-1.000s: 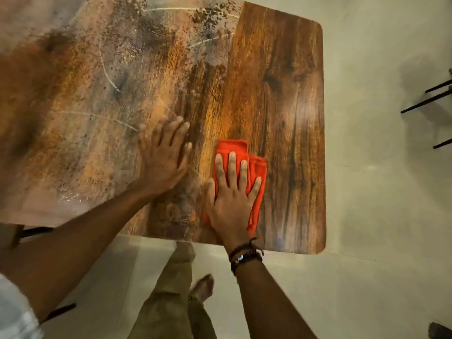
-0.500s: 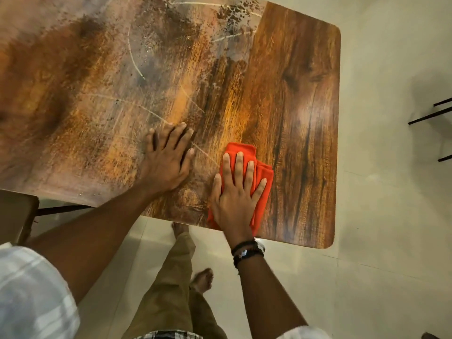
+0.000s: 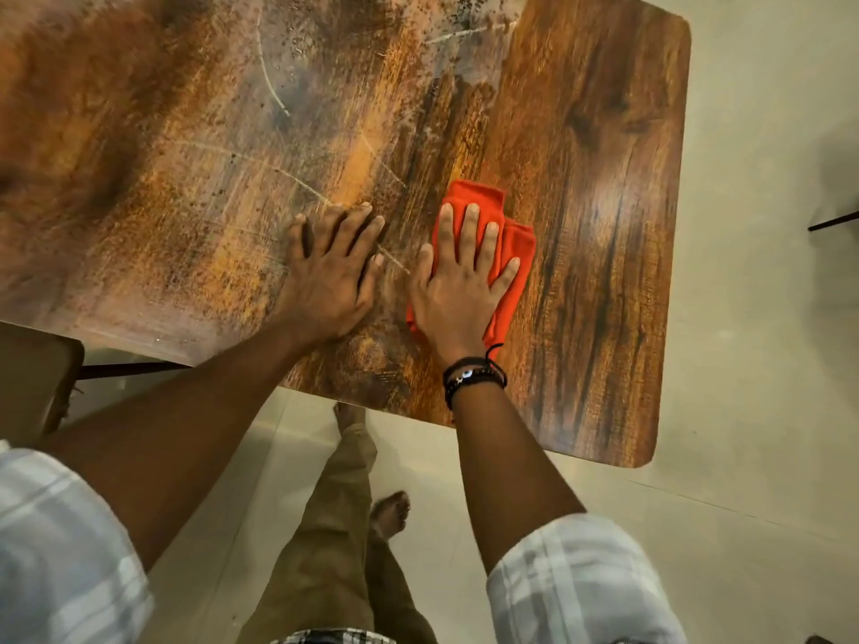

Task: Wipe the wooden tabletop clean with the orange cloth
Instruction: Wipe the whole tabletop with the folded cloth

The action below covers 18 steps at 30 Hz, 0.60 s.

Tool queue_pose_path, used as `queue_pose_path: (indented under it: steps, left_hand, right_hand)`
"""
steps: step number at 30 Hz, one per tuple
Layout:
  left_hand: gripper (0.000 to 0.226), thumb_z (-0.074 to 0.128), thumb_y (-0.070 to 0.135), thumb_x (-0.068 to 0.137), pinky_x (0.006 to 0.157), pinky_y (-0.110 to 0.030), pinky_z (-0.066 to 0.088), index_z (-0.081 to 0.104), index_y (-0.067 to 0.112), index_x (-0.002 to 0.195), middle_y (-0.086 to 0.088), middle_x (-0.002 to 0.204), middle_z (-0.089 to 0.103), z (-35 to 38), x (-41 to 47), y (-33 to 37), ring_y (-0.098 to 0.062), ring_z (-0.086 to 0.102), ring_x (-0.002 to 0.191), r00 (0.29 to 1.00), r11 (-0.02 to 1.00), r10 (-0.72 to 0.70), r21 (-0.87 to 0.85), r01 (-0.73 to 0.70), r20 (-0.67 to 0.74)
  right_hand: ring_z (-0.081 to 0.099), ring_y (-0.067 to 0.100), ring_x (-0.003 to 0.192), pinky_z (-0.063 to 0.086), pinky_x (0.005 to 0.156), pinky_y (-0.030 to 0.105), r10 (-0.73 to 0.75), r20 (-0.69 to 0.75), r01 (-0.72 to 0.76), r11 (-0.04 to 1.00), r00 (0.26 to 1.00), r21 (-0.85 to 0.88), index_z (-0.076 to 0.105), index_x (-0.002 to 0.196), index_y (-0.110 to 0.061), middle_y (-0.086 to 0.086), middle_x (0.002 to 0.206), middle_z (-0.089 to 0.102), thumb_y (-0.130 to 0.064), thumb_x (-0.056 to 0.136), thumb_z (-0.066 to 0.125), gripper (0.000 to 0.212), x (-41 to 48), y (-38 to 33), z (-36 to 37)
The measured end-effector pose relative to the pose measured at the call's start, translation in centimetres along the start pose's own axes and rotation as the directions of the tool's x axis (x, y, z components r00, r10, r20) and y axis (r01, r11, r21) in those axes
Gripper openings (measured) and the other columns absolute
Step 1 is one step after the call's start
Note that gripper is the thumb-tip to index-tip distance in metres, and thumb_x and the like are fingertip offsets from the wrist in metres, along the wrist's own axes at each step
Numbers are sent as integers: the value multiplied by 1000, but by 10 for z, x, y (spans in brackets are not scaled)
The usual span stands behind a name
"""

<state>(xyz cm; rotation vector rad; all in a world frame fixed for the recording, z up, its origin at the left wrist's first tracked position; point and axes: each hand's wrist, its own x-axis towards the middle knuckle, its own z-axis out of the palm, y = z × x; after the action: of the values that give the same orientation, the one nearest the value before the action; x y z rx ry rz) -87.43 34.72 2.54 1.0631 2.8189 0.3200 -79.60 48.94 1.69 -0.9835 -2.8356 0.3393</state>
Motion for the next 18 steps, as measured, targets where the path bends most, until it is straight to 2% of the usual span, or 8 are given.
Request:
queue_pose_path:
  steps: [5,9,11,15,18]
  left_hand:
    - [59,21,44,100,115,-62,15,30,19,153,-5,160,28,-1,0,1,-29,21,148,1000,1000,-8,2,8,8]
    - [59,21,43,100,115,-62,14,30,18,153,-4,161,27,-2,0,0,-28,20,149,1000,1000,-6,2,6,9]
    - [59,21,43,100,116,-62,13,30,19,154,-3,161,26,-3,1,1,-28,18,149,1000,1000,-11,-11,11,12]
    - [60,20,43,100,115,-62,14,30,18,154,-4,161,26,-2,2,-2,-28,20,149,999,1000,-8,5,8,32]
    - [59,22,42,100,115,-61,14,29,19,154,-4,162,25,-1,1,-3,-28,20,149,999,1000,-14,21,14,35]
  right_hand:
    - [-1,24,157,1,122,63,-71,60,69,997,996,36,14,161,-30,-1,170,4,-46,106,26,59,-99,-12,-6]
    - [9,25,156,11,121,62,-93,43,91,995,995,30,24,160,-30,-1,169,14,-45,105,32,57,-150,-12,-3]
    - [11,25,156,12,120,63,-100,42,100,995,994,-8,24,160,-31,-2,169,15,-46,105,33,57,-146,-9,-2]
    - [-1,23,157,0,122,63,-106,92,108,994,990,-9,13,161,-33,-2,170,4,-47,106,26,58,-107,-9,-4]
    - [2,23,157,1,121,64,-66,65,67,998,996,-8,15,161,-33,-2,170,6,-48,105,22,59,-54,-7,-2]
